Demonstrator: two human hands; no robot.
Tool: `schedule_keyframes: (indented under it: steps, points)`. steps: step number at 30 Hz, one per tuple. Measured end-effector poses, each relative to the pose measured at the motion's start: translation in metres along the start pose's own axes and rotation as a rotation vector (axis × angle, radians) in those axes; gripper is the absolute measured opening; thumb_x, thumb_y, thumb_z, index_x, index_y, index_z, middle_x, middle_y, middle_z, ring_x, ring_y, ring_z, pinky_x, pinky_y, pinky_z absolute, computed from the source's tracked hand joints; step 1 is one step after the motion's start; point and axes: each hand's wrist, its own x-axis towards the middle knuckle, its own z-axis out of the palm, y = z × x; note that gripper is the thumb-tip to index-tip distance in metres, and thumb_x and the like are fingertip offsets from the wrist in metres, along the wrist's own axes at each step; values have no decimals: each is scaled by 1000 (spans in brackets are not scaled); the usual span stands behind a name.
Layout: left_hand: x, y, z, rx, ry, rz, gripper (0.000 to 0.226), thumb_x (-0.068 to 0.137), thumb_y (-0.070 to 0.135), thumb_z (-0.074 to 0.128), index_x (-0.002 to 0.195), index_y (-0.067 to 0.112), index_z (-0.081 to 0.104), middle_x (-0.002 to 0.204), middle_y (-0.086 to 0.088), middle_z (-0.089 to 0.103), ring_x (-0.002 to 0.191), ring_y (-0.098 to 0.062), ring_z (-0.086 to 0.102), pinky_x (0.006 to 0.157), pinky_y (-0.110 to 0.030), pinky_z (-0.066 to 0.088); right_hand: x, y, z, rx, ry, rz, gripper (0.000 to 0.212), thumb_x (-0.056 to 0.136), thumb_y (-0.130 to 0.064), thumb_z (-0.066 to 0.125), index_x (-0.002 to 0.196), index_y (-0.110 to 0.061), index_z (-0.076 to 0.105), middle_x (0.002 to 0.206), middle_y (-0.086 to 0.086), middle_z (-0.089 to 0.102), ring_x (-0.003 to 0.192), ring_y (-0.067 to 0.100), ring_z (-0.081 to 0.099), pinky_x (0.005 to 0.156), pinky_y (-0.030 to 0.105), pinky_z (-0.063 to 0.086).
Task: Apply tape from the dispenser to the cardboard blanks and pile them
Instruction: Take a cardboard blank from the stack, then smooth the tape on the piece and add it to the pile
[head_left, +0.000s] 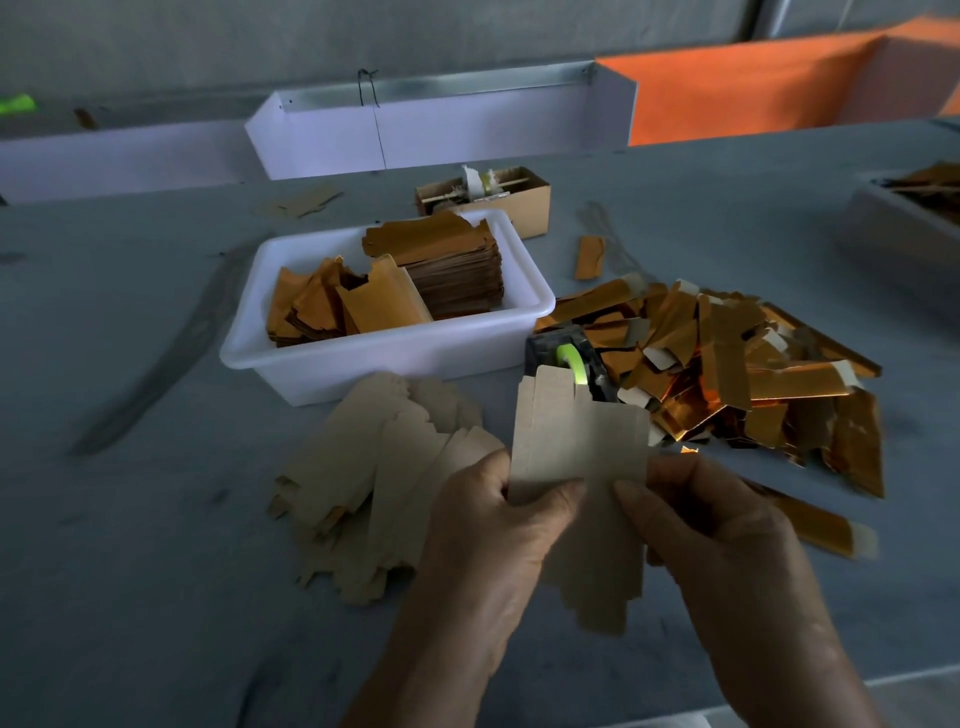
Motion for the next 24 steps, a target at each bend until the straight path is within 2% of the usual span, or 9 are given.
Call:
schedule_keyframes:
  steps: [2, 4, 6, 8, 12, 15, 17, 20, 24]
  points:
    - [1, -1, 4, 93, 88, 72, 8, 78, 25, 75, 81, 20, 71, 71, 8, 72, 64, -4, 67, 51, -13, 49, -2, 1, 2, -112, 43, -66, 6, 74, -29, 69, 77, -30, 64, 71, -12, 66, 60, 3, 58, 52, 20, 44]
    - [1, -2, 7, 166, 134, 139, 8, 78, 27, 73, 78, 20, 69, 68, 3, 70, 61, -8, 66, 49, -17, 50, -5, -3, 7, -150, 9, -113, 24, 65, -51, 61, 81, -33, 60, 75, -14, 66, 62, 4, 61, 49, 19, 47]
    - [-1, -1, 7, 159, 114, 140, 10, 79, 28, 71, 76, 19, 69, 67, -1, 69, 60, -13, 67, 50, -24, 55, -8, -3, 11, -79, -26, -143, 37, 62, -57, 55, 85, -28, 60, 75, -9, 68, 64, 8, 65, 51, 19, 51]
    - [-2, 0, 6, 119, 36, 107, 13, 84, 26, 67, 75, 17, 68, 67, -3, 69, 60, -14, 67, 52, -26, 56, -8, -2, 14, -24, -47, -172, 34, 68, -52, 54, 87, -24, 61, 74, -4, 69, 65, 13, 68, 53, 23, 53]
    - [-5, 6, -3, 46, -208, 76, 24, 91, 32, 58, 75, 17, 69, 70, -1, 69, 64, -3, 65, 54, -8, 45, -4, 4, 11, -43, -81, -128, 12, 74, -32, 60, 85, -28, 63, 76, -4, 72, 68, 11, 70, 58, 23, 56]
    - [-6, 4, -5, 111, -200, 123, 19, 93, 32, 57, 86, 21, 71, 78, 1, 72, 70, -6, 68, 55, -9, 46, -3, 4, 9, -70, -97, -102, 14, 78, -15, 66, 81, -29, 64, 76, -2, 72, 68, 12, 70, 60, 26, 57]
    - [-4, 2, -6, 131, -205, 104, 18, 94, 30, 55, 90, 24, 71, 82, 3, 73, 75, -7, 68, 60, -13, 49, -3, 4, 7, -71, -69, -74, 10, 72, -31, 68, 81, -28, 63, 77, -2, 70, 72, 13, 68, 67, 33, 58]
    - [-3, 1, -8, 55, -333, 12, 13, 91, 31, 61, 88, 29, 73, 76, 4, 73, 71, -9, 69, 64, -27, 52, -2, 6, 1, 13, -89, 29, 48, 53, -53, 65, 91, -23, 66, 85, 3, 71, 84, 19, 67, 82, 46, 53]
    - [-3, -2, -6, 47, -264, -40, 13, 80, 36, 72, 91, 29, 68, 84, 7, 74, 79, -6, 70, 71, -27, 51, 0, 0, -3, 228, -186, 169, 27, 63, -30, 66, 86, -19, 73, 83, 9, 72, 81, 22, 69, 79, 39, 51]
